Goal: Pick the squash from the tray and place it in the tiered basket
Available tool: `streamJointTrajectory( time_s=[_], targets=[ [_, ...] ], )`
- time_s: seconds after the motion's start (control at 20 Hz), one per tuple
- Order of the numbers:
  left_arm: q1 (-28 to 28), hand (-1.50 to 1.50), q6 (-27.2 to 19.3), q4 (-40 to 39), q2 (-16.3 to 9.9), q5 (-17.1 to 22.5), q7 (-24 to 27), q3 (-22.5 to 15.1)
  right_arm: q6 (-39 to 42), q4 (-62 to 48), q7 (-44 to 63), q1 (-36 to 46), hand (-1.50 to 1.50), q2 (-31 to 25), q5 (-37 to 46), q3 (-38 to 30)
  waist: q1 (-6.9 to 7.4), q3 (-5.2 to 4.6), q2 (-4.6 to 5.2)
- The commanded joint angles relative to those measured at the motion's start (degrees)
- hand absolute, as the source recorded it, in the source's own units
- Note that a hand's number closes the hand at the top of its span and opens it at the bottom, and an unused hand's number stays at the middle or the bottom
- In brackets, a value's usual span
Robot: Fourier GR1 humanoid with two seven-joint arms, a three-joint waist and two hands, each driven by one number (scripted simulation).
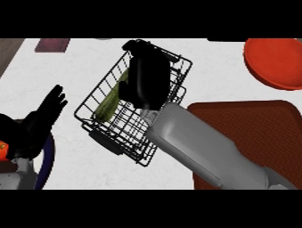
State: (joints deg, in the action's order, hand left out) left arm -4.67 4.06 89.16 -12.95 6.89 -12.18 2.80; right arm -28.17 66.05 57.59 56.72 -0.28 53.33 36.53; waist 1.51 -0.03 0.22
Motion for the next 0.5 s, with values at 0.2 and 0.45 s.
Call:
streamJointTrajectory(
  time_s=[0.2, 0.45],
  targets=[
    [-0.86, 0.0, 1.61, 0.13, -1.37, 1.63, -0.42, 2.12, -10.97, 1.72, 5.9, 2.42, -1.5, 0.26, -3.59, -2.17, -0.17, 0.02, -0.19],
    [-1.47, 0.0, -0.43, 1.62, 0.13, 0.08, -2.37, 0.58, -18.82, 4.87, 1.49, -0.58, -1.5, 0.26, -7.46, -7.01, -0.4, 0.08, -0.11]
  ],
)
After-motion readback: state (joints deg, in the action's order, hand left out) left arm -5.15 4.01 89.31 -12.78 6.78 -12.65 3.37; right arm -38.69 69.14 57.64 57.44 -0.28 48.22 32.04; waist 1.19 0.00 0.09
